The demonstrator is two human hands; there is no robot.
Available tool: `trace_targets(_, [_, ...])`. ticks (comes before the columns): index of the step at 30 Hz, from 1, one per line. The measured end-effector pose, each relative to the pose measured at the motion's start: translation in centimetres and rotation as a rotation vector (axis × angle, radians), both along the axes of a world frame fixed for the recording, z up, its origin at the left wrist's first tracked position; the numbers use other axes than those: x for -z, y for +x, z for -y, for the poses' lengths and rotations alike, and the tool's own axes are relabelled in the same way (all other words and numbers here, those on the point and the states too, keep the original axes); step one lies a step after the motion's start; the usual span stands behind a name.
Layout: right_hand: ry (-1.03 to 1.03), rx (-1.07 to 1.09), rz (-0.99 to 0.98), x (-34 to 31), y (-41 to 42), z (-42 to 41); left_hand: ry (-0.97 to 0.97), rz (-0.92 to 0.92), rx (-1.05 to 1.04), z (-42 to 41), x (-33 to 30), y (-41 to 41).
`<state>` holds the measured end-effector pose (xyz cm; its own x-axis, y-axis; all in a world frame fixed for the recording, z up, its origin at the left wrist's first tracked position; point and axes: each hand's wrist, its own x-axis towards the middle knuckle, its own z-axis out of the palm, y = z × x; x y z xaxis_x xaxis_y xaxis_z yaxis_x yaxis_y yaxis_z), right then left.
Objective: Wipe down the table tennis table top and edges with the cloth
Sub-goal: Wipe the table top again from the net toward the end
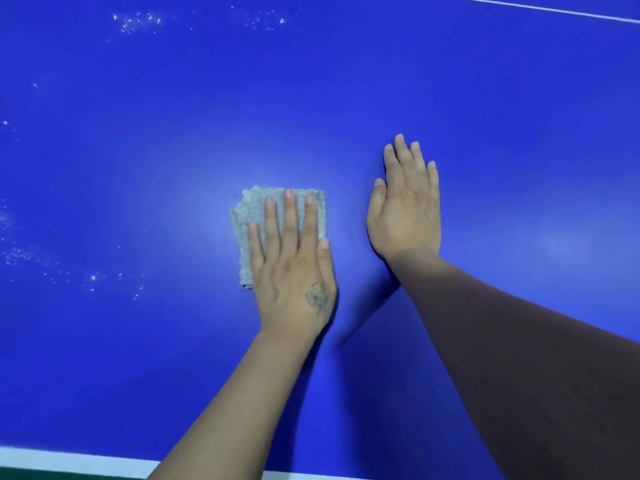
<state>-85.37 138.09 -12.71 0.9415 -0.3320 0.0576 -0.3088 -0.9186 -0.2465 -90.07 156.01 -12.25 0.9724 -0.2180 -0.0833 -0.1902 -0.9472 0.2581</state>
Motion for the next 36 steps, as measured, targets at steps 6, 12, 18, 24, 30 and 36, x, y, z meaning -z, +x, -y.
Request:
trace_targets(6, [0.021, 0.003, 0.006, 0.0, 0.0, 0.1, 0.021, 0.008, 0.31, 0.8, -0.4, -6.4])
trace_targets(12, [0.004, 0.005, 0.036, 0.1, 0.0, 0.1, 0.081, -0.01, 0.095, -3.9, -0.5, -3.4])
trace_targets(18, [-0.006, 0.008, 0.06, 0.7, 0.1, 0.1, 0.037, 0.023, -0.141, -3.1, 0.0, 9.5])
trace_targets(24, [0.023, -0.004, 0.053, 0.6, 0.3, 0.3, -0.025, 0.03, -0.16, 4.0, 0.3, 19.0])
trace_targets(30, [0.043, -0.002, 0.049, 0.5, 0.4, 0.4, -0.011, 0.083, 0.106, 7.4, 0.1, 16.6])
trace_targets(36, [0.039, -0.004, 0.042, 0.2, 0.5, 0.4, 0.02, 0.031, 0.174, 3.5, -0.8, 10.3])
